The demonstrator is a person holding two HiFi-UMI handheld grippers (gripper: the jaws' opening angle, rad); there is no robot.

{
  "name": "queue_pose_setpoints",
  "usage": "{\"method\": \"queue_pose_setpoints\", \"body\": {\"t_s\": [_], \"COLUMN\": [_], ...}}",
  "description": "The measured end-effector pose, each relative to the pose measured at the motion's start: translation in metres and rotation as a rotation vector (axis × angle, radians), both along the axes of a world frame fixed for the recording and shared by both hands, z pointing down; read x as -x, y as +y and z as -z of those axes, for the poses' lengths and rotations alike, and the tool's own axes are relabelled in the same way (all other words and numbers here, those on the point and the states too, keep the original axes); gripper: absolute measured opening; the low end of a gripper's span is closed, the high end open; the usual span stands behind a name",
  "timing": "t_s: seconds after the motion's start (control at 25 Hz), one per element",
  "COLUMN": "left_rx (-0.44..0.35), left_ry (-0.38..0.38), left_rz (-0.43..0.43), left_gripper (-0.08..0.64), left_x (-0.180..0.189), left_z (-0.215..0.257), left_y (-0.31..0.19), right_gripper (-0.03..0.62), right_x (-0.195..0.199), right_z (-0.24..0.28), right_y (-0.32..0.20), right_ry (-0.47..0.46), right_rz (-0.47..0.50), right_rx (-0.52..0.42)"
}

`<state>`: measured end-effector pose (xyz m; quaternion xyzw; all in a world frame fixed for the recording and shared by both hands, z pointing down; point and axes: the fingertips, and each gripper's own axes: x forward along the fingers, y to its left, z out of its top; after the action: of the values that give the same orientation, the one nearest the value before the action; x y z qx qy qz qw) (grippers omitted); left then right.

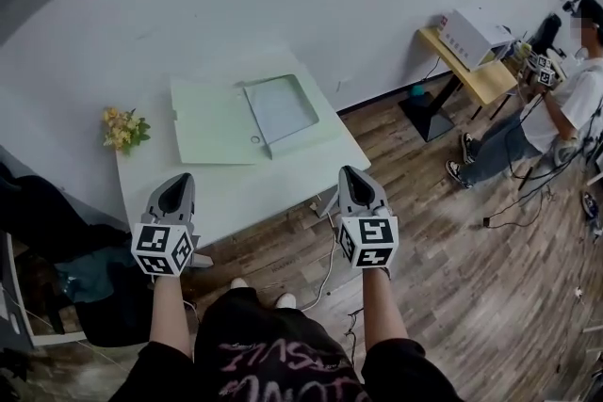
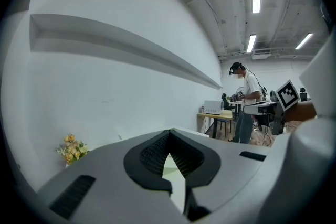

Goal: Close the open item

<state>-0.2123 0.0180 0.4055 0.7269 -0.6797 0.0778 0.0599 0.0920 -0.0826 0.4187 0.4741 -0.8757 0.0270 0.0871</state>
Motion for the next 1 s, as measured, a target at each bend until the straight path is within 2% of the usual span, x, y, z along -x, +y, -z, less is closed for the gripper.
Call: {"method": "queue_pose_setpoints", "body": {"t_s": [0.36, 1.0], "left_rx": [0.013, 0.031], "left_ry": [0.007, 0.056], "left_rz": [0.047, 0.025], "left_gripper": [0.014, 0.014], "left_x": [0.036, 0.085], "left_z": [-0.005, -0.024], "left_y": [-0.026, -0.140], "right_gripper": [0.026, 0.026], "right_x": [0.027, 0.081], "right_z": [-0.008, -0.012], "right_y": [-0.039, -0.146], "right_ry": [0.003, 0.026], "right_rz": [0.021, 0.011], "right_rx": [0.017, 0.032]}}
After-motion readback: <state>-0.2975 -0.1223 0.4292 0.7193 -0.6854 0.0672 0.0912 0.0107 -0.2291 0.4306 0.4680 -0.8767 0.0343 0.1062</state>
